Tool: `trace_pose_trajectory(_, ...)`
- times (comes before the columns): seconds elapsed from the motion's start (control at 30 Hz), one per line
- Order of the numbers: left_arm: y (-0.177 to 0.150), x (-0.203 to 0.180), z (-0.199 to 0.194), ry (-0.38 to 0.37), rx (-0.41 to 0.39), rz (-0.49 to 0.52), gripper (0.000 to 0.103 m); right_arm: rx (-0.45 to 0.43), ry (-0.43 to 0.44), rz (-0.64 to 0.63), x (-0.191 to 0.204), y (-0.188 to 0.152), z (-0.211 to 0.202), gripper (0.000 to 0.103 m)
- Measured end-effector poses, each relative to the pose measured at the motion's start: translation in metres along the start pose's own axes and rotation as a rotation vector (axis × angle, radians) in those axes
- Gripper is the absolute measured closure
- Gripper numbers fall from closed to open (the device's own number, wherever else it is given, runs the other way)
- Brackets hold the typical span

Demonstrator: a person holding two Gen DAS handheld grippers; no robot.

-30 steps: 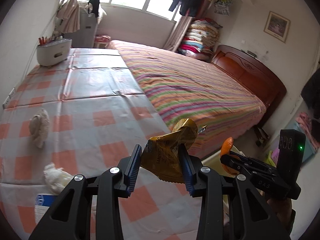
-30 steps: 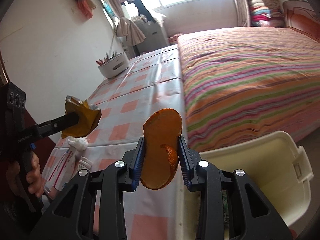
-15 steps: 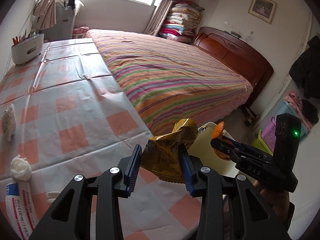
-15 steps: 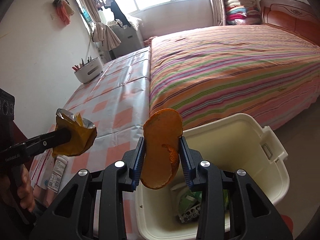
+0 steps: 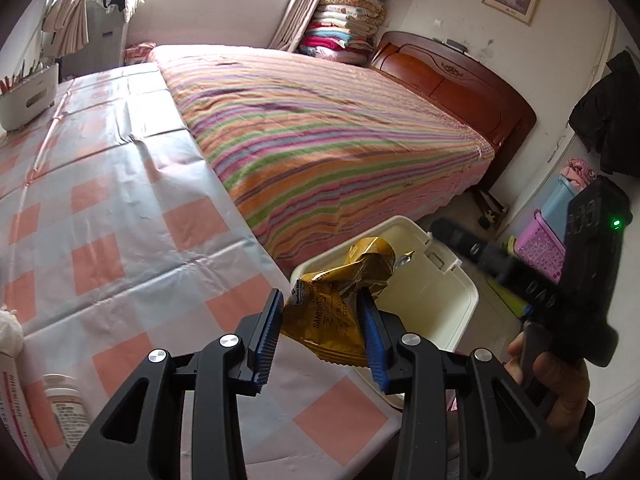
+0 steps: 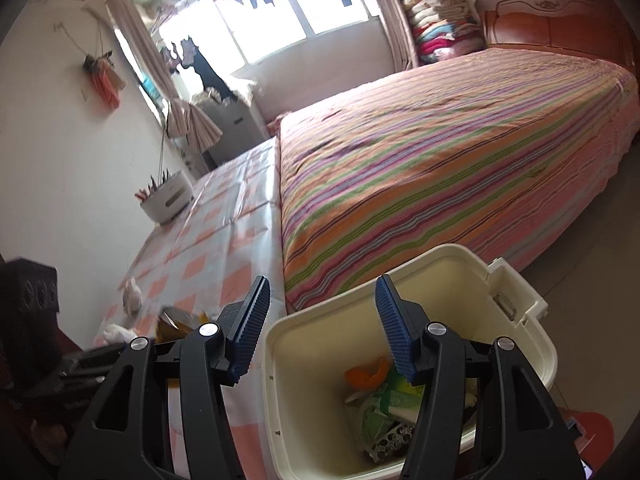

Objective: Collect trash
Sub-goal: 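Carry the orange peel over the cream bin and open the right tool, then drop the yellow wrapper into the cream bin and open the left tool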

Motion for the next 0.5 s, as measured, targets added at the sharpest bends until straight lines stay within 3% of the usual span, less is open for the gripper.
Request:
trace_pose_trajectory(0.3, 0.002, -0.029, 0.029, -0.028, 0.049, 0.032, 0.065, -0.122, -0.008, 0.071, -0.014, 0.017, -0.023, 0.044)
trace_pose_trajectory(0.5, -0.001, -0.046, 0.047, -0.025, 0.075, 0.064, 0.064, -0.158, -0.008, 0.104, -0.022, 0.021, -0.029, 0.041)
Point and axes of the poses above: each gripper's, at about its wrist camera, not at the fingertips, and z roughly the way its jaws point, x to its left, y to its top, the point moved 8 cm from there along z, roughly the way its jaws point, and after that the axes turned 2 degrees about -y, right-handed, at the moved point
